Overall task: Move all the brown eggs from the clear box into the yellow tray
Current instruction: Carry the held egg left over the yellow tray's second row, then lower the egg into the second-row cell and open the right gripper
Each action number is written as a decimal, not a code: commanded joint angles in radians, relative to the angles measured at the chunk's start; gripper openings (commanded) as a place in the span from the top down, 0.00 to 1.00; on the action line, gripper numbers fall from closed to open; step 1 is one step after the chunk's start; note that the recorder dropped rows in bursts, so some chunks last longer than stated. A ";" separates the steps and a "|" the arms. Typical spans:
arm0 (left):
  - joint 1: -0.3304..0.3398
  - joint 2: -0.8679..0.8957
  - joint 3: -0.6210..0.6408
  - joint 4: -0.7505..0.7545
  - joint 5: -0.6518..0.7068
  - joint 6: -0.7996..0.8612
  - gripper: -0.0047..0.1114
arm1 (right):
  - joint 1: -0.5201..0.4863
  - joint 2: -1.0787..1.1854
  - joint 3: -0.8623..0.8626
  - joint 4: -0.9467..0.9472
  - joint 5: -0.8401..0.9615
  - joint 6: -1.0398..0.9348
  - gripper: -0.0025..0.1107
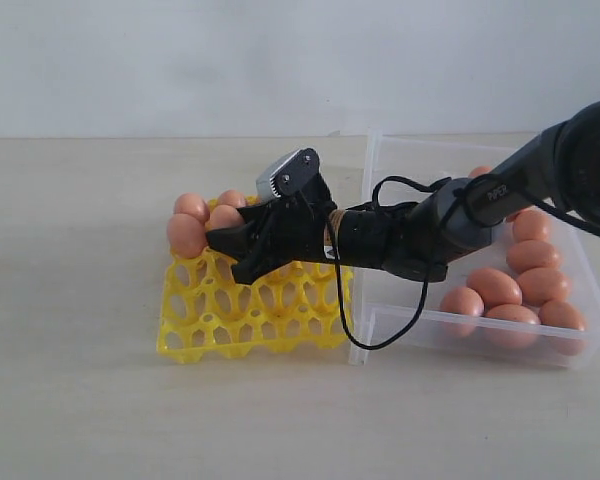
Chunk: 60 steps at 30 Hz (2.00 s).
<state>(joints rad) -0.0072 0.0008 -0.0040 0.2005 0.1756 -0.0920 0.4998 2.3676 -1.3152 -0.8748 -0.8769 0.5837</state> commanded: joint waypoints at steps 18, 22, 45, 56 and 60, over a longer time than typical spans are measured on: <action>-0.005 -0.001 0.004 0.000 -0.003 -0.005 0.93 | 0.000 -0.001 -0.003 -0.002 0.044 -0.018 0.98; -0.005 -0.001 0.004 0.000 -0.003 -0.005 0.93 | 0.000 -0.001 -0.003 -0.004 0.044 -0.018 0.89; -0.005 -0.001 0.004 0.000 -0.003 -0.005 0.93 | 0.000 -0.042 -0.003 0.054 0.145 -0.022 0.41; -0.005 -0.001 0.004 0.000 -0.003 -0.005 0.93 | 0.000 -0.042 -0.003 0.064 0.131 -0.074 0.41; -0.005 -0.001 0.004 0.000 -0.003 -0.005 0.93 | 0.000 -0.042 -0.003 0.064 0.181 -0.069 0.41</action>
<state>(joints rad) -0.0072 0.0008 -0.0040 0.2005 0.1756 -0.0920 0.5045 2.3339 -1.3237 -0.8217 -0.7378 0.5219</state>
